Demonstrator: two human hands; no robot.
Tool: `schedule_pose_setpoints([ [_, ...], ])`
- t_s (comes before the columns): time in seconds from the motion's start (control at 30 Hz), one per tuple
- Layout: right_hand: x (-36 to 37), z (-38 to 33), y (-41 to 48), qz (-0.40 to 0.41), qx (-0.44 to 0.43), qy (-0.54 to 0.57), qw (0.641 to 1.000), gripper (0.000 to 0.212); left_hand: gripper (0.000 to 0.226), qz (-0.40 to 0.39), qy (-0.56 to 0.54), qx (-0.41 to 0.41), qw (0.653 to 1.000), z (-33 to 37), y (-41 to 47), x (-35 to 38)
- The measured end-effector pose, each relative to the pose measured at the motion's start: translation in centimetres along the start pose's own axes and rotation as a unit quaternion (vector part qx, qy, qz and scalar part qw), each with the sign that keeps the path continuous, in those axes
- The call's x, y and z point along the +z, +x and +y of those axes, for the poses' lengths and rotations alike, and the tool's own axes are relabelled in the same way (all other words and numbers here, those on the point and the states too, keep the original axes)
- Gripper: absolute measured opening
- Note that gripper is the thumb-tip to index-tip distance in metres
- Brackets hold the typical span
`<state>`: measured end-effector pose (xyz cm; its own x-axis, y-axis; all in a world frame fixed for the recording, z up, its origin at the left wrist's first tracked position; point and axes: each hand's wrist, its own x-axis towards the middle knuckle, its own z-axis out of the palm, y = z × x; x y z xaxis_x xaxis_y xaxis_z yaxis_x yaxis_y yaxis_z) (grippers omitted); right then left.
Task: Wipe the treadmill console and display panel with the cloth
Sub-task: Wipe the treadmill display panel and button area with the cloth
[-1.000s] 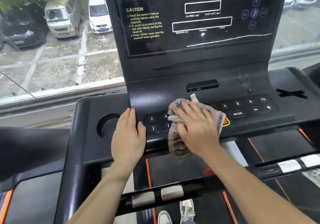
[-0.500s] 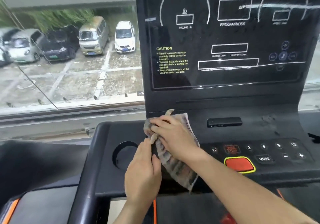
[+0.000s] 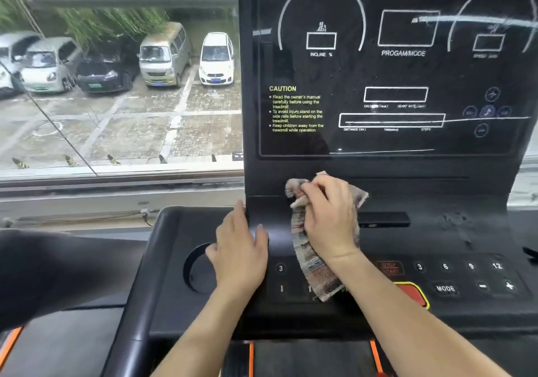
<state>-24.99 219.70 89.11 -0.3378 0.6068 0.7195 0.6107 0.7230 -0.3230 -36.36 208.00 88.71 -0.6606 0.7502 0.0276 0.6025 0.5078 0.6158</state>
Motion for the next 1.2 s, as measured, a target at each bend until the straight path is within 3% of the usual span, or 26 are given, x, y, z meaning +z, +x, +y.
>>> schedule_pose_setpoints([
  [0.1, 2.2, -3.4, 1.2, -0.077, -0.038, 0.058, 0.995, 0.014, 0.047, 0.021, 0.007, 0.018, 1.000, -0.1, 1.5, 1.1],
  [0.2, 4.3, -5.5, 1.2, -0.155, -0.094, 0.049, 0.982, 0.032, 0.028, 0.031, -0.009, 0.042, 0.999, -0.5, 1.6, 1.3],
  [0.3, 2.2, -1.1, 1.2, -0.105, -0.225, -0.023, 0.968, 0.026, 0.034, 0.043, -0.030, 0.074, 0.996, -0.3, 1.7, 0.8],
  [0.33, 1.1, 1.0, 1.0, -0.086, -0.225, -0.050, 0.969, 0.026, 0.037, 0.041, -0.034, 0.079, 0.995, -0.4, 1.8, 0.8],
  [0.47, -1.5, 3.7, -1.3, -0.024, -0.039, -0.055, 0.997, 0.026, 0.050, 0.039, -0.069, 0.099, 0.992, -0.8, 1.9, 1.1],
  [0.63, 0.0, -4.3, -3.7, -0.206, -0.069, 0.018, 0.976, 0.038, 0.029, 0.042, -0.120, 0.119, 0.985, -0.9, 2.2, 1.1],
  [0.77, -3.8, -0.2, -6.1, -0.334, -0.045, -0.027, 0.941, 0.052, 0.029, 0.042, -0.099, 0.101, 0.989, -0.7, 2.0, 1.1],
  [0.87, -7.5, 4.0, -7.7, -0.365, 0.042, -0.058, 0.928, 0.060, 0.023, 0.040, -0.084, 0.101, 0.991, -0.8, 1.8, 1.0],
  [0.97, -8.2, 2.5, -9.1, -0.343, 0.105, -0.129, 0.925, 0.062, 0.025, 0.046, -0.086, 0.105, 0.990, -0.6, 1.8, 1.1],
  [1.1, -4.9, -4.5, -9.5, -0.319, 0.049, -0.109, 0.940, 0.058, 0.025, 0.058, -0.080, 0.118, 0.988, -0.7, 2.0, 1.1],
  [1.2, -4.9, -4.4, -9.4, -0.313, 0.001, -0.076, 0.947, 0.054, 0.024, 0.060, -0.089, 0.126, 0.986, -0.8, 1.9, 1.3],
])
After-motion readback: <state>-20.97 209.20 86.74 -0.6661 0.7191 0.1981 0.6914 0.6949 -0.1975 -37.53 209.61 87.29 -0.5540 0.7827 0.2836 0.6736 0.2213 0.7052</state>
